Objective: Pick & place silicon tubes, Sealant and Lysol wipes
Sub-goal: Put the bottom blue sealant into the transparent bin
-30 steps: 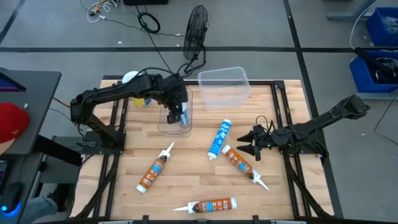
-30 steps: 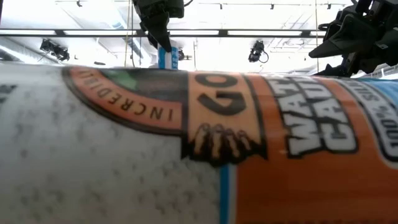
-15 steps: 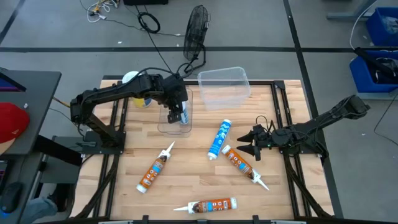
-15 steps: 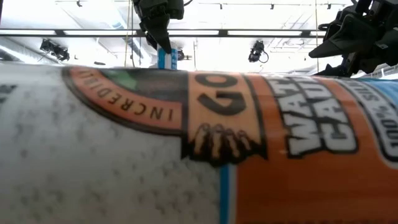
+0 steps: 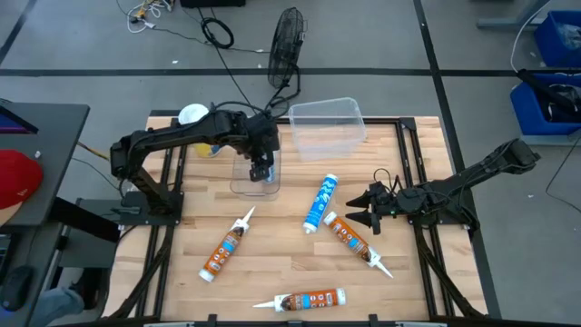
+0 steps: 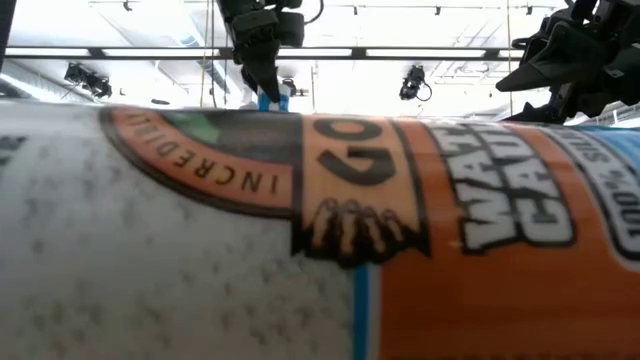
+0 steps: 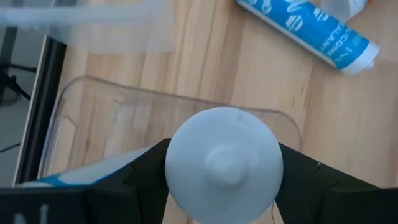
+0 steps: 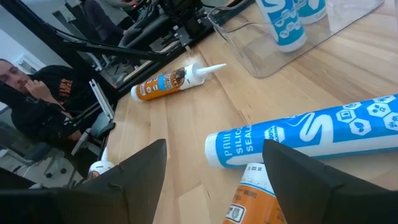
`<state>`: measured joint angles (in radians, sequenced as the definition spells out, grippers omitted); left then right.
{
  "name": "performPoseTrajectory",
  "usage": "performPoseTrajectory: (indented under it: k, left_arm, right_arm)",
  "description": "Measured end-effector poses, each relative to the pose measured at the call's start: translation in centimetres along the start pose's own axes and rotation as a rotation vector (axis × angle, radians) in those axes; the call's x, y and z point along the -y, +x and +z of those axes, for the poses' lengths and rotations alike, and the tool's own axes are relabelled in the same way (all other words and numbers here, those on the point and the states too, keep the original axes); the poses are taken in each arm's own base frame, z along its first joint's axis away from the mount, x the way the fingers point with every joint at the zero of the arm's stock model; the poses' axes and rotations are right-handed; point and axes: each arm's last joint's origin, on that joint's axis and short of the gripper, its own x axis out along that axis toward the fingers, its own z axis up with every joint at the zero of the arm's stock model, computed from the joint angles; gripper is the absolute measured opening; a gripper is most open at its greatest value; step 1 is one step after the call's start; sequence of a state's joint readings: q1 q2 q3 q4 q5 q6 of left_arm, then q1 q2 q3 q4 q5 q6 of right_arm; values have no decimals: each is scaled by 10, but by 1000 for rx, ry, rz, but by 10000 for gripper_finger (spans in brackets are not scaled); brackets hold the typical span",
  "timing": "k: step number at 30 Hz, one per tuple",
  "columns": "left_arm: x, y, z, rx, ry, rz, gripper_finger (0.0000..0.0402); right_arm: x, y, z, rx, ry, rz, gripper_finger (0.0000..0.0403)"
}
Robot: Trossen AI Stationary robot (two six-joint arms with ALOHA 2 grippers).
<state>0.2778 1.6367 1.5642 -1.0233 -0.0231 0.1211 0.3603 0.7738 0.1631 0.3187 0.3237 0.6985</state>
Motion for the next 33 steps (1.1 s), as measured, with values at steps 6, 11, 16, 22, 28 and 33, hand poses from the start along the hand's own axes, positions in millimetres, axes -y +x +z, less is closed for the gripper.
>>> performPoseTrajectory:
  k: [6,11,16,22,28,33]
  left_arm:
    - [0,0,0,0,3,0,234]
    - [0,0,0,1,6,1,234]
    - [0,0,-1,-6,5,0,234]
    - [0,0,-1,-9,5,0,234]
    - [0,0,-2,-16,3,-1,234]
    - [0,0,-2,-15,3,-1,234]
  right_arm:
    - [0,0,0,0,-11,-1,272]
    - [0,0,0,-1,-14,-1,272]
    - [0,0,0,-1,-14,-1,272]
    - [0,0,0,-1,-14,-1,272]
    - [0,0,0,-1,-7,-1,272]
    - [0,0,0,-1,-3,0,272]
